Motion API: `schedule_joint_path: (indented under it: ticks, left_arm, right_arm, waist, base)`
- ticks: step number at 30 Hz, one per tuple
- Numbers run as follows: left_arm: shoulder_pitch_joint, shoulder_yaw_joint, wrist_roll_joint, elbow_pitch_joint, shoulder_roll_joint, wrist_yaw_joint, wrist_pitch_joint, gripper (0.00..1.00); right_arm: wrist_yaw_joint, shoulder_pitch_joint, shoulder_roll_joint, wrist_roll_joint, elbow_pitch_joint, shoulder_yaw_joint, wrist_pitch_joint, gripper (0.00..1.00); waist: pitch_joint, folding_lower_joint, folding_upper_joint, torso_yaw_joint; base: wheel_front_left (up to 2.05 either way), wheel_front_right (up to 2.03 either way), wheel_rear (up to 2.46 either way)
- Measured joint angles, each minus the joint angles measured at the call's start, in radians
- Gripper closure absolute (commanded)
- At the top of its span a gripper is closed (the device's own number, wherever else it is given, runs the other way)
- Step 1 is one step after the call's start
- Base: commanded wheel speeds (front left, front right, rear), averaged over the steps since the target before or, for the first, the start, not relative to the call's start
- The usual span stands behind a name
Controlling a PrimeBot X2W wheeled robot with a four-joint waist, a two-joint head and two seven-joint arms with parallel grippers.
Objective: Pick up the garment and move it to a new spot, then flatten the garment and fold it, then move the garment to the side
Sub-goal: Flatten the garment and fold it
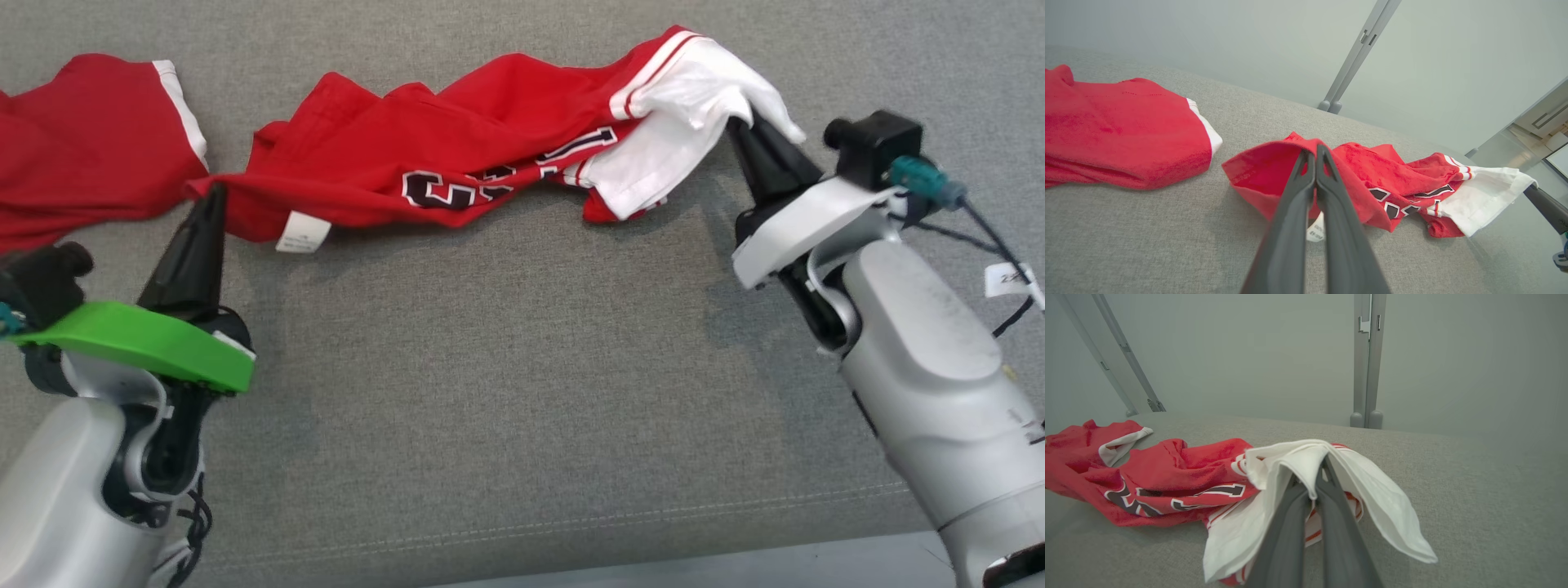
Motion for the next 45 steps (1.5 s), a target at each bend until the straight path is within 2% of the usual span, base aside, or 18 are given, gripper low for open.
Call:
schedule_joint_path:
  ticks: [5, 11, 17, 22, 27, 35, 39, 42, 45]
  left_arm:
    - [-0.016, 0.093, -0.09, -0.079, 0.054, -0.029, 0.021, 1.0]
    - [-0.026, 0.174, -0.143, -0.138, 0.132, -0.03, 0.059, 1.0]
    - [-0.022, 0.174, -0.202, -0.196, 0.134, -0.035, 0.102, 1.0]
    - [0.013, 0.179, -0.212, -0.253, 0.144, -0.035, 0.123, 1.0]
    - [0.027, 0.206, -0.214, -0.349, 0.185, -0.035, 0.132, 1.0]
    - [0.049, 0.273, -0.22, -0.557, 0.275, -0.016, 0.19, 1.0]
    - [0.053, 0.288, -0.252, -0.604, 0.299, -0.005, 0.246, 1.0]
    - [0.065, 0.283, -0.32, -0.606, 0.285, 0.004, 0.283, 1.0]
    - [0.063, 0.246, -0.339, -0.537, 0.261, 0.01, 0.32, 1.0]
  right_arm:
    - [0.0, -0.06, -0.093, 0.068, -0.113, -0.027, -0.002, 1.0]
    - [0.0, -0.069, -0.181, 0.182, -0.179, -0.015, -0.002, 1.0]
    - [0.0, -0.048, -0.238, 0.301, -0.29, 0.017, 0.04, 1.0]
    - [0.0, 0.024, -0.324, 0.389, -0.41, 0.025, 0.067, 1.0]
    - [0.0, 0.066, -0.413, 0.458, -0.588, -0.045, 0.056, 1.0]
    - [0.001, 0.103, -0.57, 0.565, -0.918, -0.24, 0.049, 1.0]
    - [-0.004, 0.141, -0.64, 0.637, -0.95, -0.325, 0.116, 1.0]
    - [-0.021, 0.179, -0.638, 0.702, -0.94, -0.322, 0.176, 1.0]
    - [-0.037, 0.182, -0.623, 0.72, -0.886, -0.285, 0.214, 1.0]
  waist:
    - [-0.027, 0.0, 0.0, -0.011]
    - [-0.068, 0.0, 0.0, -0.035]
    - [-0.105, 0.0, 0.0, -0.066]
    - [-0.134, 0.0, 0.0, -0.087]
    - [-0.168, 0.0, 0.0, -0.099]
    - [-0.208, 0.0, 0.0, -0.126]
    - [-0.198, 0.0, 0.0, -0.138]
    - [-0.174, 0.0, 0.0, -0.141]
    - [-0.142, 0.0, 0.0, -0.142]
  base:
    - [0.0, 0.0, 0.0]
    - [0.0, 0.0, 0.0]
    - [0.0, 0.0, 0.0]
    - [0.0, 0.0, 0.0]
    - [0.0, 0.0, 0.0]
    - [0.0, 0.0, 0.0]
    - [0.0, 0.0, 0.0]
    - [0.0, 0.0, 0.0]
    - [0.0, 0.0, 0.0]
